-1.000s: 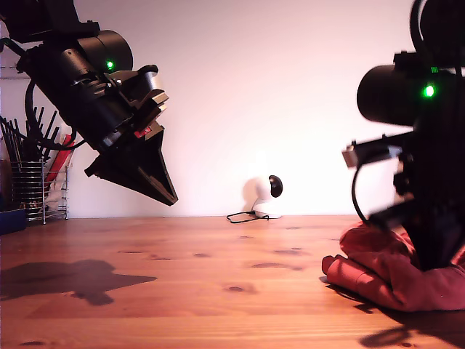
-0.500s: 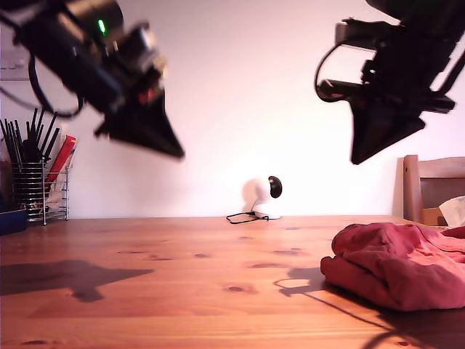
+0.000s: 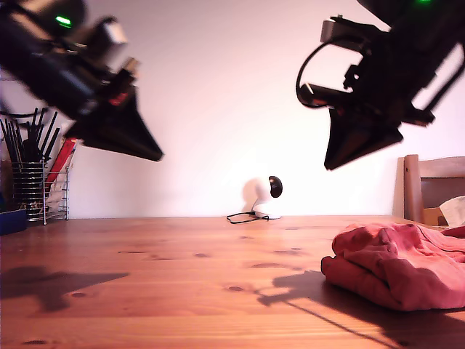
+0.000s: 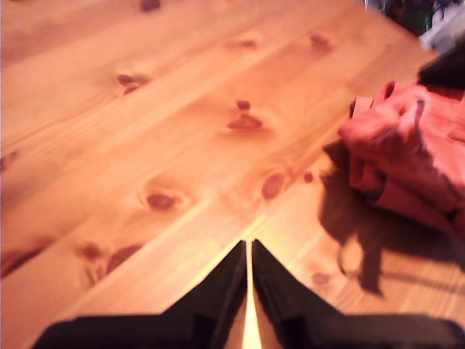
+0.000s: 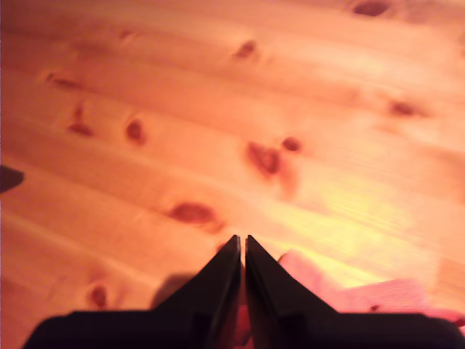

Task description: Fold the underwear in front of you. After folding it, place it to the right side.

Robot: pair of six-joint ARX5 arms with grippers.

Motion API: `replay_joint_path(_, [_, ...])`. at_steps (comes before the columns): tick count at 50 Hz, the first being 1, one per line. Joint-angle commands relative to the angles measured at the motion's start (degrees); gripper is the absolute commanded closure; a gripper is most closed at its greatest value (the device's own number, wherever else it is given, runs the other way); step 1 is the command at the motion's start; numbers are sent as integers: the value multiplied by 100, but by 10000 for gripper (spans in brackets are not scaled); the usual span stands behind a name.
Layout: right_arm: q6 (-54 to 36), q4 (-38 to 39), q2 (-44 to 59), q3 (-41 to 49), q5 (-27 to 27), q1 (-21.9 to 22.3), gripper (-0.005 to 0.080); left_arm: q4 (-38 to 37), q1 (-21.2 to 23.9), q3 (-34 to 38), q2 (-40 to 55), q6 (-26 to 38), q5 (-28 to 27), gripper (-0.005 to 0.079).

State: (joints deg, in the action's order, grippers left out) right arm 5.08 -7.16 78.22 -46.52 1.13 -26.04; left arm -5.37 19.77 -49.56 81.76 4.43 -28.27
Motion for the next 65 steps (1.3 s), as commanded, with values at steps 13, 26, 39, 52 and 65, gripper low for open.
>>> replay_joint_path(13, [103,1537,-1512,1276,44,-173,764,1633,0,1473,-1624,-356,376,736])
replay_joint_path(26, [96,2258,-2896,2269,144,-205,764,2393,26,2203,-2509,-570,546,739])
replay_joint_path(39, [-289,2210,-4098,2695,127,-205,764,2861,192,2538,-3027,-619,883,759])
replay_joint_path(52, [-570,2055,-4225,2695,129,-197,764,3163,459,2540,-3036,-599,1040,759])
replay_joint_path(65, [-553,1419,-4225,2695,129,-197,764,2977,490,2540,-3029,-658,1043,758])
